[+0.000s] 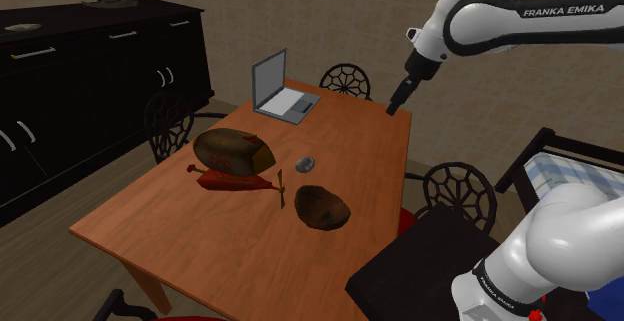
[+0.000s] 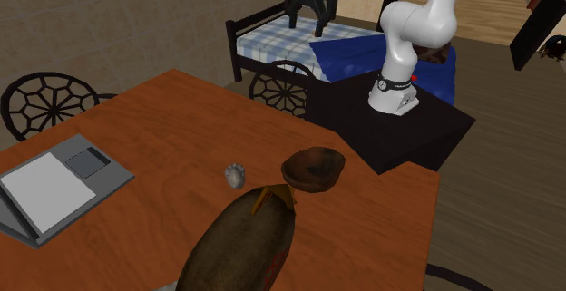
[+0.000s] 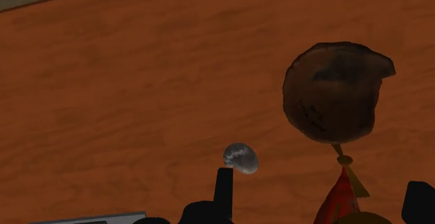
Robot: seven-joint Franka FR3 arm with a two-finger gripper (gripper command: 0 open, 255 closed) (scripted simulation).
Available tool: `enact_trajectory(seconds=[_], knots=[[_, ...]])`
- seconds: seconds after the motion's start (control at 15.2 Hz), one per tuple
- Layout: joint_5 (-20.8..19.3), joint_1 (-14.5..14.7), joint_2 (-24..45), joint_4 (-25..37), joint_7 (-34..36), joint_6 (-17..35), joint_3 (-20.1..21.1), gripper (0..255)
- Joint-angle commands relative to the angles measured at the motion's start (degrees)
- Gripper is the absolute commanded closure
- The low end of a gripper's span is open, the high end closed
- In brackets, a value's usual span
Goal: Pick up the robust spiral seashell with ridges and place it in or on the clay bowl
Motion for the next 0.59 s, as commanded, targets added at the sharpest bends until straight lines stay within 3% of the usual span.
enact_trajectory(seconds=[0.0,0.53], knots=[[0.6,1.0,4.5,0.9,-3.7,3.3,-1.6,0],[6.4,4.6,21.9,5.8,-19.6,13.3,-6.4,0]])
